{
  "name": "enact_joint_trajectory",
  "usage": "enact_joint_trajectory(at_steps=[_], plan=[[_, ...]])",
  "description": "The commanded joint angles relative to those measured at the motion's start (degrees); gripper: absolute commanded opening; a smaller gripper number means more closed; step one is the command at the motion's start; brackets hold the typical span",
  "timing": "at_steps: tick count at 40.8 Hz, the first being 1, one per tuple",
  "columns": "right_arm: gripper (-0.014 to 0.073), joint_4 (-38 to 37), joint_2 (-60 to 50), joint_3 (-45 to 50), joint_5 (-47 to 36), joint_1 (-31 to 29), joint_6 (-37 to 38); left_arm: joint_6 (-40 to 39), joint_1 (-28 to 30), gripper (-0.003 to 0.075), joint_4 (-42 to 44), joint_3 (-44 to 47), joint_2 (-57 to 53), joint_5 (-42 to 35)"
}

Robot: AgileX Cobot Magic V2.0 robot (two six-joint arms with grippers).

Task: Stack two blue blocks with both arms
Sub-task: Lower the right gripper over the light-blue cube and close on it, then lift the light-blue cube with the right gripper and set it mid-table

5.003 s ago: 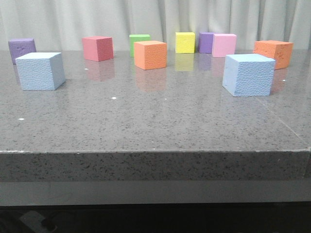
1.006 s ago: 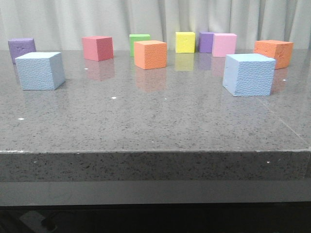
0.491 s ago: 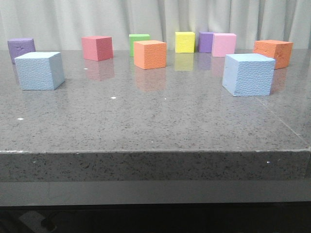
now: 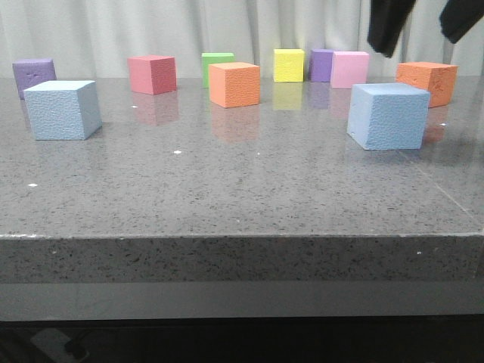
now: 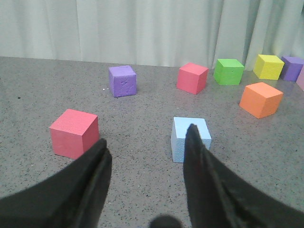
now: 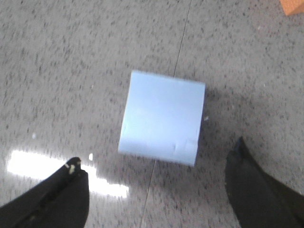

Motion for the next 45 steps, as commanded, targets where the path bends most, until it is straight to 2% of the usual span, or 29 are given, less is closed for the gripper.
enact_joint_trajectory(at_steps=[1,6,14,26,29,33,38,45], plan=[[0.0588,-1.1,1.2,-5.5,-1.3,-1.0,1.3,-0.1,0.1,0.0344,-0.3,-1.5,0.8,-5.1],[0.0588,-0.4,4.4,-7.8,-1.4,-2.4,1.8,-0.1,0.1,0.0344,-0.3,-1.5,0.8,-5.1],[0.0588,5.0,7.6,-8.1,-3.0,-4.5,2.0,-0.1,0.1,0.0344,-0.3,-1.5,0.8,-5.1],[0.0588,5.3,11.6,-8.1,-3.5,-4.6,1.9,-0.1,0.1,0.0344,-0.3,-1.5,0.8,-5.1],[0.0554,5.3,11.8,-8.1,-3.2,-4.6,1.9,-0.1,0.1,0.0344,-0.3,-1.5,0.8,-5.1],[0.0422,5.3,11.8,-8.1,-2.9,-4.4,1.9,-0.1,0.1,0.0344,-0.3,-1.5,0.8,-5.1],[0.0324,5.3,11.8,-8.1,-1.7,-4.4,1.9,-0.1,0.1,0.0344,-0.3,-1.5,0.8,-5.1],[0.0313,4.4,12.1,-8.1,-0.7,-4.4,1.8,-0.1,0.1,0.0344,-0.3,-1.5,0.8,-5.1]])
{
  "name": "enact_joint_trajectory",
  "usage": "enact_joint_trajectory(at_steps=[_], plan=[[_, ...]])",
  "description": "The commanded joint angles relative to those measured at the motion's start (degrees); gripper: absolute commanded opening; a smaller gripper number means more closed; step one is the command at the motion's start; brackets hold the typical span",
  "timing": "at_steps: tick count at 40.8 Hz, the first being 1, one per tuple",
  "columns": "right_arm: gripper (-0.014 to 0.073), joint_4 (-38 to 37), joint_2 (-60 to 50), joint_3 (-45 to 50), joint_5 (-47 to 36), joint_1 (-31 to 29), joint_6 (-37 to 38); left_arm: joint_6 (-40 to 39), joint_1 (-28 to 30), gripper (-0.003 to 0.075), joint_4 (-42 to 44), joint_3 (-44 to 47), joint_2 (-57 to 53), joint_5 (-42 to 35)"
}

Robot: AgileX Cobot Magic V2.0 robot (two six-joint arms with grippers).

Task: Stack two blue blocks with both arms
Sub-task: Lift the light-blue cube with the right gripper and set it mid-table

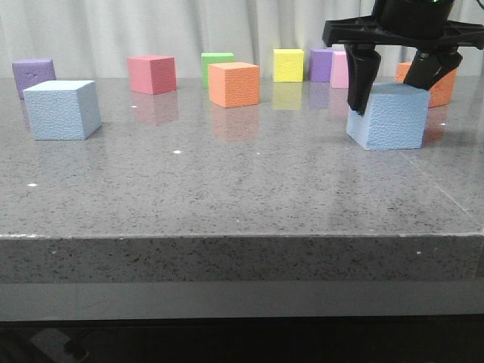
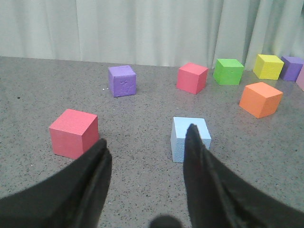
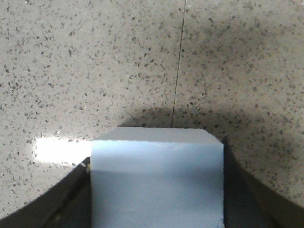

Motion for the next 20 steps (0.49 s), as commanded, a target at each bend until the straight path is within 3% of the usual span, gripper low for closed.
enact_joint_trajectory(at_steps=[1,8,20], plan=[[0.0313,-0.9,-2.3,-1.8,0.2,-0.2,-0.1,-0.1,0.1,0.0344,-0.3,-1.5,0.8,-5.1],[0.0313,0.2,-2.6,-2.6,0.3,0.3,-0.1,-0.1,0.1,0.0344,-0.3,-1.5,0.8,-5.1],[0.0313,0.2,-2.2,-9.6,0.4,7.2,1.5,-0.1,0.1,0.0344,-0.3,-1.5,0.8,-5.1]])
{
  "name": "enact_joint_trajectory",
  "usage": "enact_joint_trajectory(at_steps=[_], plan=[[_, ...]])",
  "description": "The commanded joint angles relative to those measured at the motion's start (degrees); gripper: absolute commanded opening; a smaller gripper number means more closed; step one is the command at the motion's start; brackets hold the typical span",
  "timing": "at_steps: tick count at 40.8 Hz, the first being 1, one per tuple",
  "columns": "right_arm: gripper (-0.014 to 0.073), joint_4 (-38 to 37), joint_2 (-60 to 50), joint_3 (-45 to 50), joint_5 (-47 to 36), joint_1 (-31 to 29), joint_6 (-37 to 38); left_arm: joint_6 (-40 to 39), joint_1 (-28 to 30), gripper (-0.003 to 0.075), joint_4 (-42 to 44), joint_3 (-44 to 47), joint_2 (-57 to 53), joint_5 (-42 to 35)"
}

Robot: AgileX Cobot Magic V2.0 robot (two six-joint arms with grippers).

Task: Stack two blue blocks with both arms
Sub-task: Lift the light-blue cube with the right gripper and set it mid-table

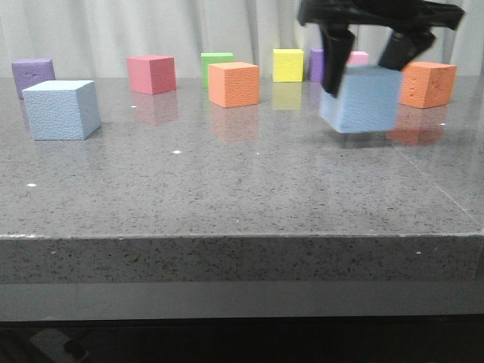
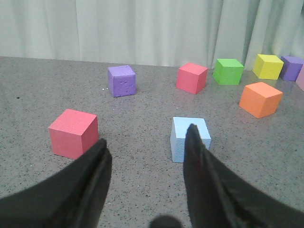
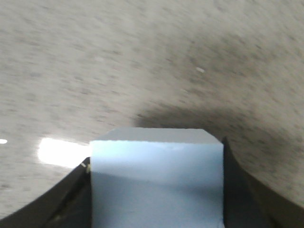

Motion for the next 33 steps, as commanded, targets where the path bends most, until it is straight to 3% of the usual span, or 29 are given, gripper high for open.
enact_joint_trajectory(at_steps=[1,16,33], plan=[[0.0313,0.0,-2.4,-4.7,-1.5,2.5,2.0,-0.1,0.1,0.0344,-0.3,-1.5,0.8,-5.1],[0.0313,-12.0,5.8,-20.2,11.5,12.2,10.4,-0.1,0.1,0.0344,-0.3,-1.5,0.8,-5.1],[0.0316,-12.2,12.1,-26.6,11.0,13.2,16.3,-0.1,0.1,0.0344,-0.3,-1.5,0.8,-5.1]])
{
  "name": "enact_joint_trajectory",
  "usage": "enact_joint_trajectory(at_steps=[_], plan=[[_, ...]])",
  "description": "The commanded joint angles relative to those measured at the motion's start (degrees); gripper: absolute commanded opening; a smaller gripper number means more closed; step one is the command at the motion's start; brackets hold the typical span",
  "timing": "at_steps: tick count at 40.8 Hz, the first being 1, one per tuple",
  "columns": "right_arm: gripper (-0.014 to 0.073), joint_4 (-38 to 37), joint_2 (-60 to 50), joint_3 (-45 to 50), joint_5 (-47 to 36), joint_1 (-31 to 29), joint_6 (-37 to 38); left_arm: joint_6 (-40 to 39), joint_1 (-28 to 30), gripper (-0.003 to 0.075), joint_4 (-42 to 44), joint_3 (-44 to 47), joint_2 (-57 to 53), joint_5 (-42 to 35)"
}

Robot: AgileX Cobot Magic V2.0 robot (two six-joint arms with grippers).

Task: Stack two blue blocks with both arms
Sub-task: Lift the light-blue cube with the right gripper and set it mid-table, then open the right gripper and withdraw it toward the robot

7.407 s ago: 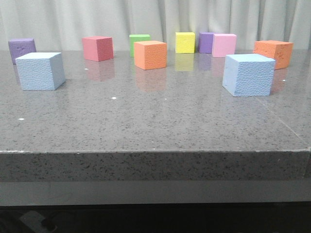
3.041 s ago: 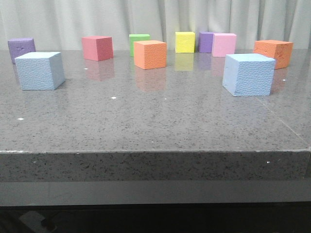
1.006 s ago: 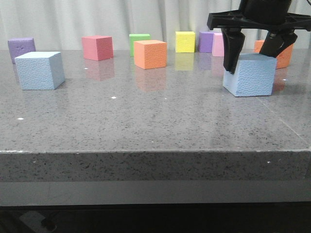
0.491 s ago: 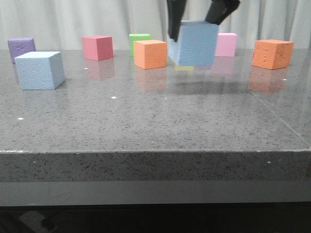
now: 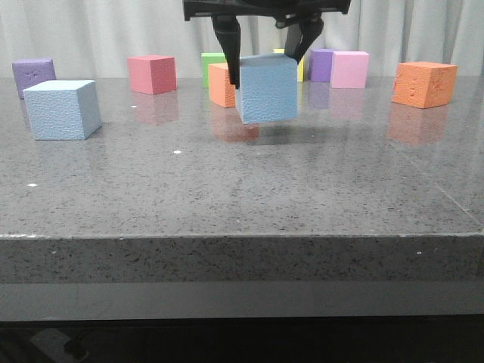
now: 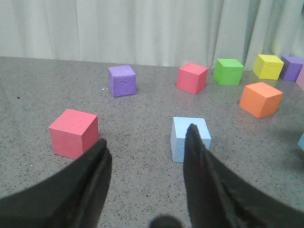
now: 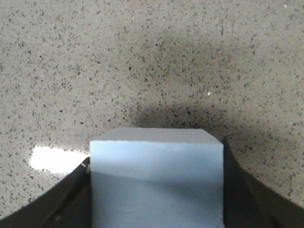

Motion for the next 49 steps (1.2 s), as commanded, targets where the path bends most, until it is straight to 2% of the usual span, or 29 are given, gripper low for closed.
enact_joint_trajectory(at_steps=[1,7,15,28,34,37,41,49], plan=[[0.0319,-1.9,-2.6,-2.0,-2.0,-0.1,0.7,-0.1,0.1,0.0344,-0.3,-1.5,0.8,-5.1],[0.0381,-2.0,-0.9,-2.0,-2.5,-0.1,2.4,-0.1,0.1,0.0344,-0.3,-1.5,0.8,-5.1],[0.0511,-2.8,0.4,-2.0,-3.7,-0.1,7.1,-0.1,0.1,0.0344,-0.3,-1.5,0.8,-5.1],[0.0517,-1.8,-2.5,-4.9,0.3,-0.1,6.5,-0.1,0.1,0.0344,-0.3,-1.5,0.8,-5.1],[0.0517,-1.8,-6.1,-6.5,5.1,-0.1,-0.3,-0.1,0.1,0.0344,-0.3,-1.5,0.8,-5.1],[0.0517,-1.5,-8.7,-6.5,7.0,-0.1,-6.5,-0.1,0.1,0.0344,-0.3,-1.5,0.8,-5.1],[0.0517,1.8,-12.6,-4.9,7.0,-0.4,-14.7,-0.1,0.1,0.0344,-0.3,-1.5,0.8,-5.1],[0.0517,10.5,-21.8,4.6,4.7,-3.5,-24.3,-0.1,0.1,0.0344,-0.3,-1.5,0.8,-5.1]])
